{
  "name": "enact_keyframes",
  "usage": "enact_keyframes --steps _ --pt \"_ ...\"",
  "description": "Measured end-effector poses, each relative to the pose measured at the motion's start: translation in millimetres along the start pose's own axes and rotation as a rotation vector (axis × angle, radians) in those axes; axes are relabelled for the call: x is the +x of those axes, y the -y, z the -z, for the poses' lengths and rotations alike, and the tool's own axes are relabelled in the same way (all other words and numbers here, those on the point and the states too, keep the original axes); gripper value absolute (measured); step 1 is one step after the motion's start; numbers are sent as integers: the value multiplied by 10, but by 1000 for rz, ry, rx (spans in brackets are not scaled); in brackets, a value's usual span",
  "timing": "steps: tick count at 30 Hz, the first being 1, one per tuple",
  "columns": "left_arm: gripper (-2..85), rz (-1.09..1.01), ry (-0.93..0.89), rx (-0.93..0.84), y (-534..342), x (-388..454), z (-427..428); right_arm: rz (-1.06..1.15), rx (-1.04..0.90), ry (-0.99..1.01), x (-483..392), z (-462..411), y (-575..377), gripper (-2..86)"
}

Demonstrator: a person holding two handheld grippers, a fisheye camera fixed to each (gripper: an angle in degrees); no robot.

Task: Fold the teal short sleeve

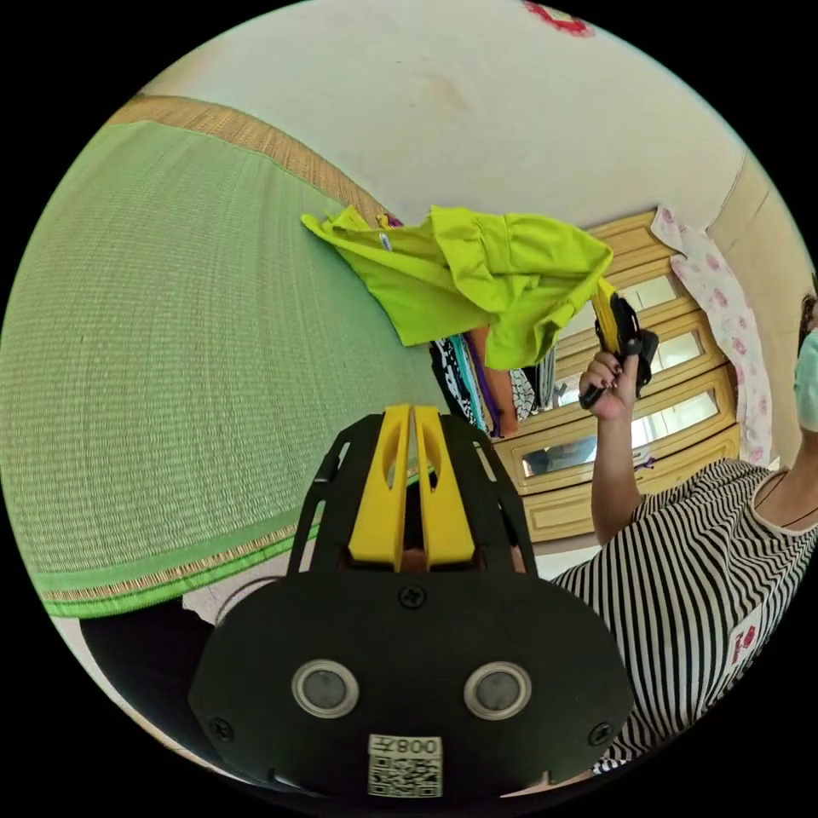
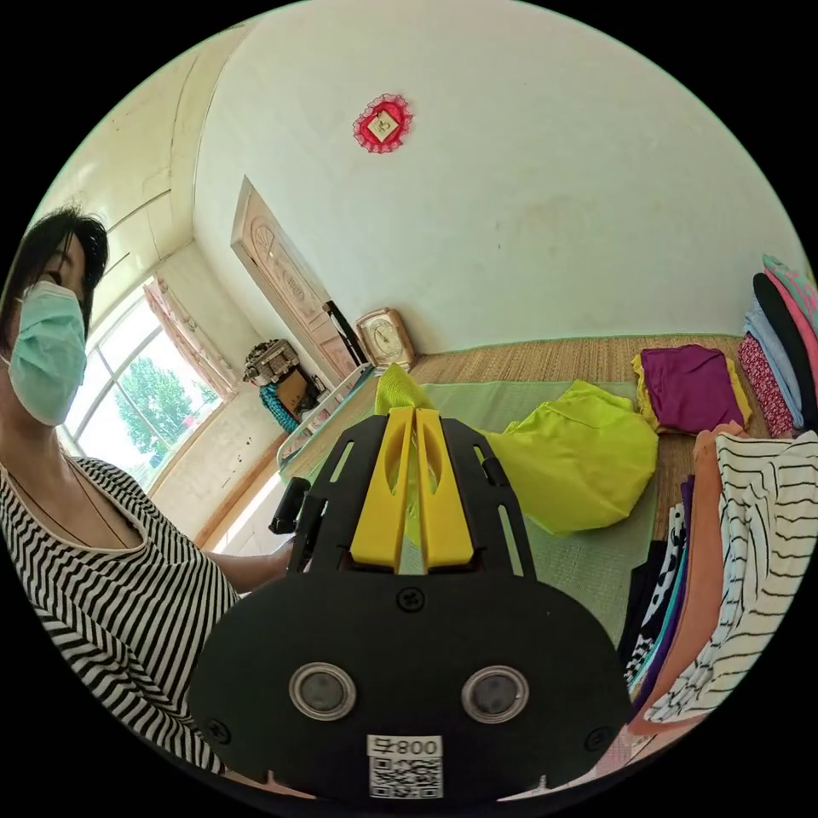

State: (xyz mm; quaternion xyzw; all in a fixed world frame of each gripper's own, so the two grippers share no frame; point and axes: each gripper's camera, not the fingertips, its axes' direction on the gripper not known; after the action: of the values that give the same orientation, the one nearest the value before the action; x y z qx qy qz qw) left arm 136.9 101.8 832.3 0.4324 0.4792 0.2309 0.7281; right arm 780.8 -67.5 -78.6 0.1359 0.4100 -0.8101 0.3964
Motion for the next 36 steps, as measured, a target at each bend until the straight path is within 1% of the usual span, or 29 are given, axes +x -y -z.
enact_keyframes --steps 2,5,10,15,19,23,25,26,29,34,36 --pt "29 47 -51 78 -61 64 358 -5 -2 37 -152 152 -186 1" --pt "47 84 -100 134 -118 192 680 3 -6 57 -409 401 -500 1" --pt "69 90 -134 128 -52 424 897 -10 -13 106 -647 777 -972 0" --pt "77 68 -139 30 410 622 708 -39 31 69 -794 1259 -1467 0" --pt "83 53 -100 -81 1072 830 335 -82 60 30 -837 1525 -1780 0" --pt "85 50 36 -219 1599 1051 -47 -120 92 -22 -857 1768 -2045 1" --pt "84 47 82 -264 1750 1162 -168 -127 102 -36 -858 1846 -2129 1" --pt "82 59 83 -292 1830 1222 -237 -131 104 -46 -855 1885 -2178 1" --pt "76 77 57 -297 1966 1424 -308 -141 107 -54 -835 1946 -2280 1" --pt "47 107 103 -380 2079 1699 -423 -142 113 -44 -801 1987 -2409 1" --pt "32 122 65 -374 2101 1792 -391 -142 117 -40 -800 2003 -2486 2"
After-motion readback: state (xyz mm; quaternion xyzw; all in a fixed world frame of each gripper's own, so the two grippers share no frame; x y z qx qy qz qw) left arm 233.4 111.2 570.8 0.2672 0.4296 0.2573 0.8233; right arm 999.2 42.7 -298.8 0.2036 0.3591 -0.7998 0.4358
